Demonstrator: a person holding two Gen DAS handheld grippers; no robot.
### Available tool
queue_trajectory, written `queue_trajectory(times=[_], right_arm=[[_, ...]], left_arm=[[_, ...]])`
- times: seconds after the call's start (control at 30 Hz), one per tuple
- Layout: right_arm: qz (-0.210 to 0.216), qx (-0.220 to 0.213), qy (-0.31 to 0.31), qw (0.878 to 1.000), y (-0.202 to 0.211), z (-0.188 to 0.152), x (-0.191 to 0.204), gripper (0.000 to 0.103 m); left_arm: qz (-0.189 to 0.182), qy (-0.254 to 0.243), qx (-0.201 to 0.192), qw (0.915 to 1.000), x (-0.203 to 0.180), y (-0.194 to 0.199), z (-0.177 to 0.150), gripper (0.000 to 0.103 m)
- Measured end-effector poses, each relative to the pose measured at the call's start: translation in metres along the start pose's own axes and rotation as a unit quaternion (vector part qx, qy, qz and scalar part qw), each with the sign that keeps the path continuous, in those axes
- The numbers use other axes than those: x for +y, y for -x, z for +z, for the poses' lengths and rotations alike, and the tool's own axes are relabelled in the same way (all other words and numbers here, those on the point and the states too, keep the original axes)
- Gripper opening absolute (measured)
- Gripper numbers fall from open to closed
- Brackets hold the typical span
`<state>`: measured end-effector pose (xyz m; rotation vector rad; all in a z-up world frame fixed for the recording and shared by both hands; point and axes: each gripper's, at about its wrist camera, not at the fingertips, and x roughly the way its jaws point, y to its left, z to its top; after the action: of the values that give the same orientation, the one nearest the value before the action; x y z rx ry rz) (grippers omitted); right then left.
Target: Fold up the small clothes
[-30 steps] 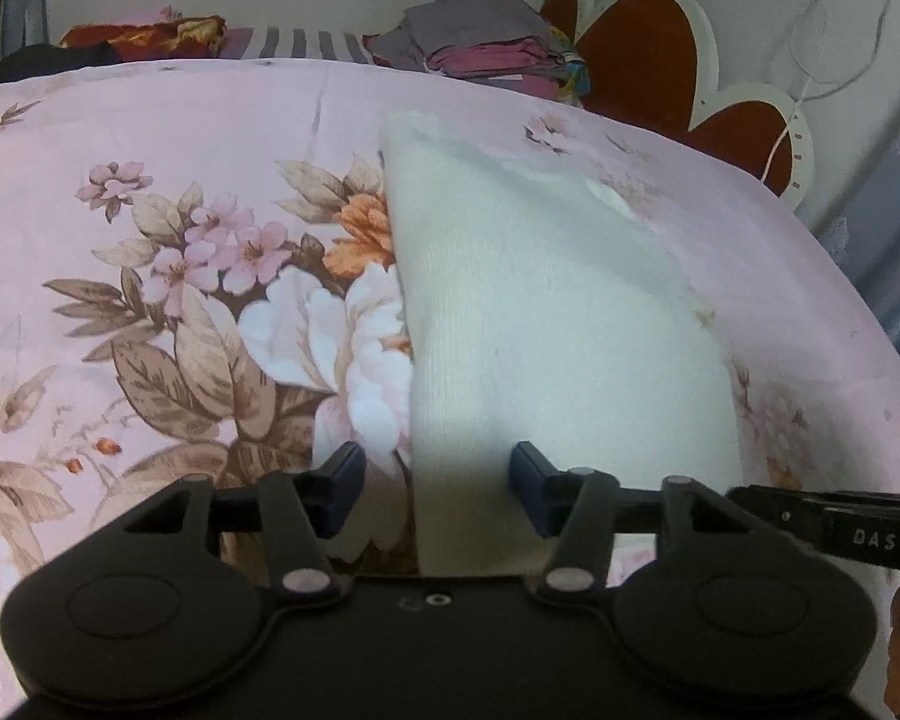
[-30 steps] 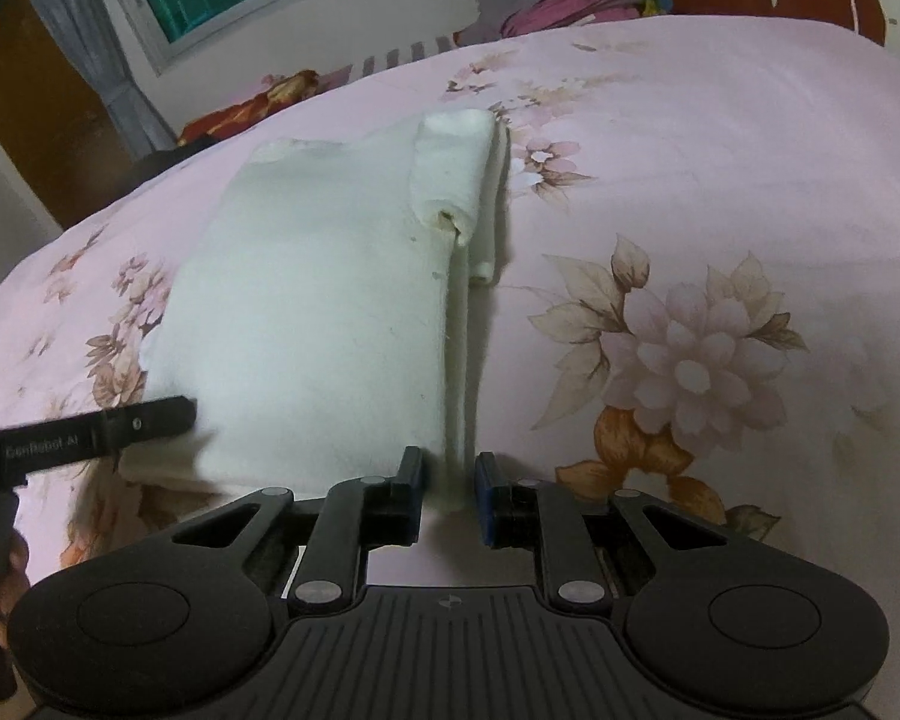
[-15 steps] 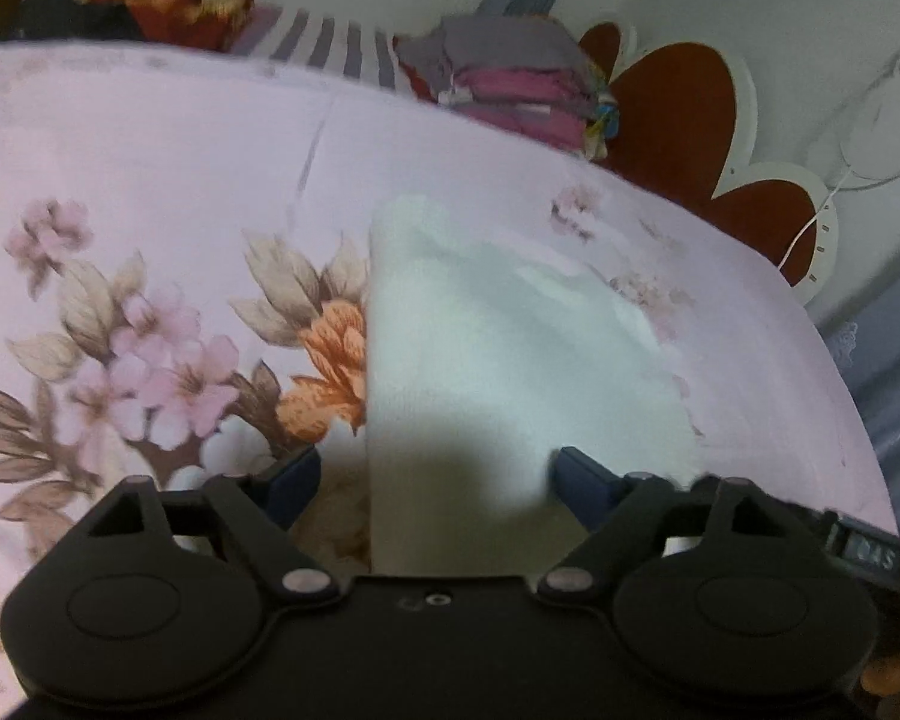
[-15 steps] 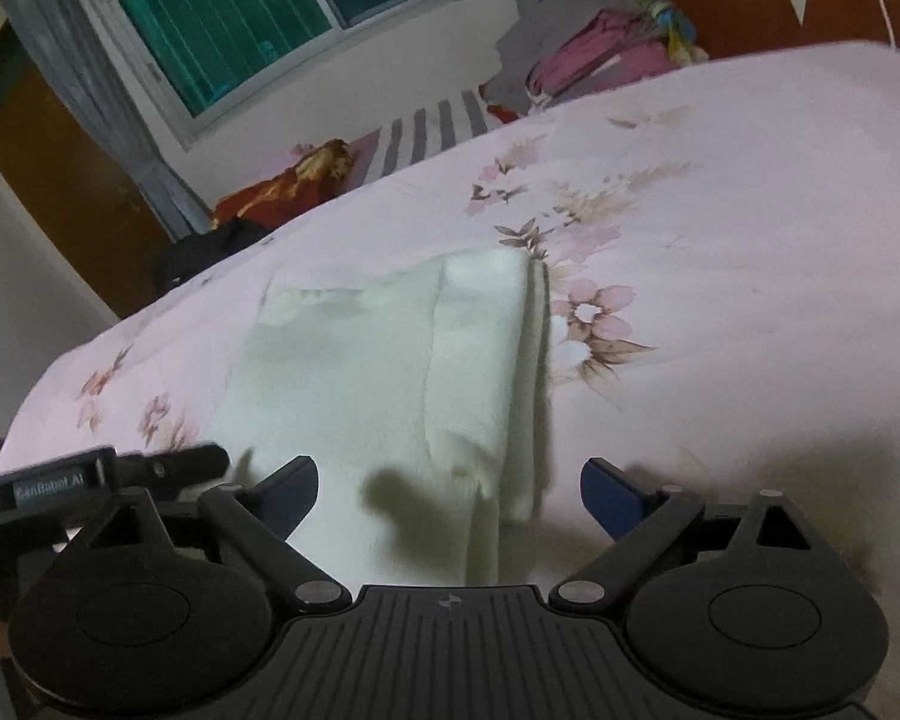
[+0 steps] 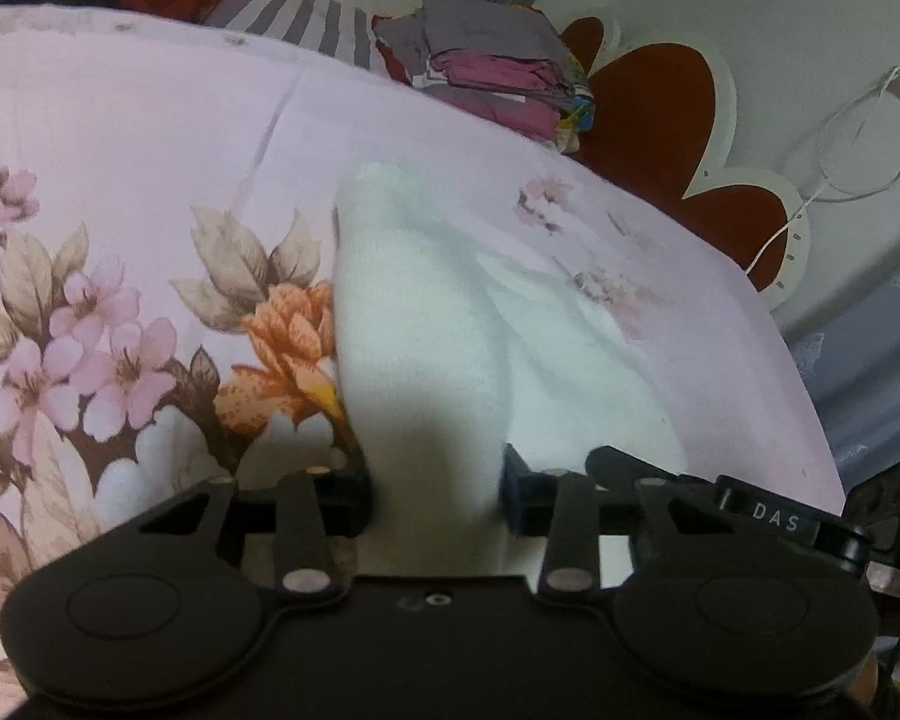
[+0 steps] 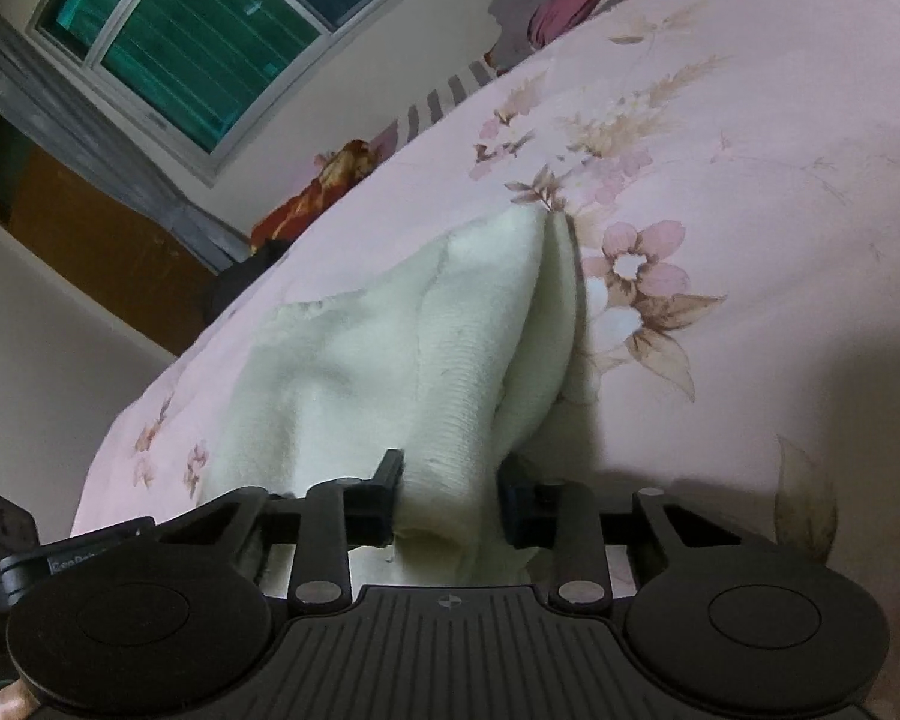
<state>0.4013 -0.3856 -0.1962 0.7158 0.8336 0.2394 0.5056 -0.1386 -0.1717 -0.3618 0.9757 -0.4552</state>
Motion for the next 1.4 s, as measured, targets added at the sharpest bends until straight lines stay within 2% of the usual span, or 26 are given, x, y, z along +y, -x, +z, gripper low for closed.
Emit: queue_trajectory(times=[0.17,0.37,0.6,0.77,0.9,1.07,1.2,1.27,1.33,1.4], right_arm=[[0.013,-0.009,0.013,1.000,0.013,0.006,0.024,0.030],[0.039,-0.014,0.037,0.998,0.013,-0.005,0.079,0.030],[0.063,-0.008,0.062,0.996,-0.024,-0.040,0.176,0.030],[0.061,-0.010,0.071,0.996,-0.058,-0.084,0.252,0.030],[0.060,-0.002,0.081,0.995,-0.102,-0.118,0.311,0.030],[0.064,0.019,0.090,0.994,-0.163,-0.149,0.365,0.030],[0.060,0.044,0.096,0.993,-0.211,-0.165,0.380,0.030],[0.053,0.057,0.096,0.992,-0.233,-0.170,0.379,0.030],[0.043,0.068,0.091,0.993,-0.248,-0.175,0.375,0.030],[0.036,0.072,0.082,0.993,-0.254,-0.179,0.366,0.030]], left_arm=[[0.004,-0.023,-0.015,0.9996,-0.003,0.030,0.009,0.037],[0.024,-0.042,-0.049,0.9976,0.022,0.090,0.017,0.037],[0.038,-0.043,-0.077,0.9953,0.100,0.171,0.025,0.037],[0.038,-0.044,-0.090,0.9943,0.169,0.224,0.033,0.037],[0.049,-0.036,-0.091,0.9940,0.228,0.253,0.042,0.037],[0.067,-0.010,-0.094,0.9932,0.290,0.263,0.048,0.037],[0.090,0.008,-0.104,0.9905,0.331,0.254,0.037,0.039],[0.099,0.019,-0.097,0.9902,0.349,0.244,0.028,0.044],[0.091,0.030,-0.113,0.9890,0.359,0.242,0.017,0.056],[0.087,0.037,-0.118,0.9886,0.361,0.242,0.013,0.058]])
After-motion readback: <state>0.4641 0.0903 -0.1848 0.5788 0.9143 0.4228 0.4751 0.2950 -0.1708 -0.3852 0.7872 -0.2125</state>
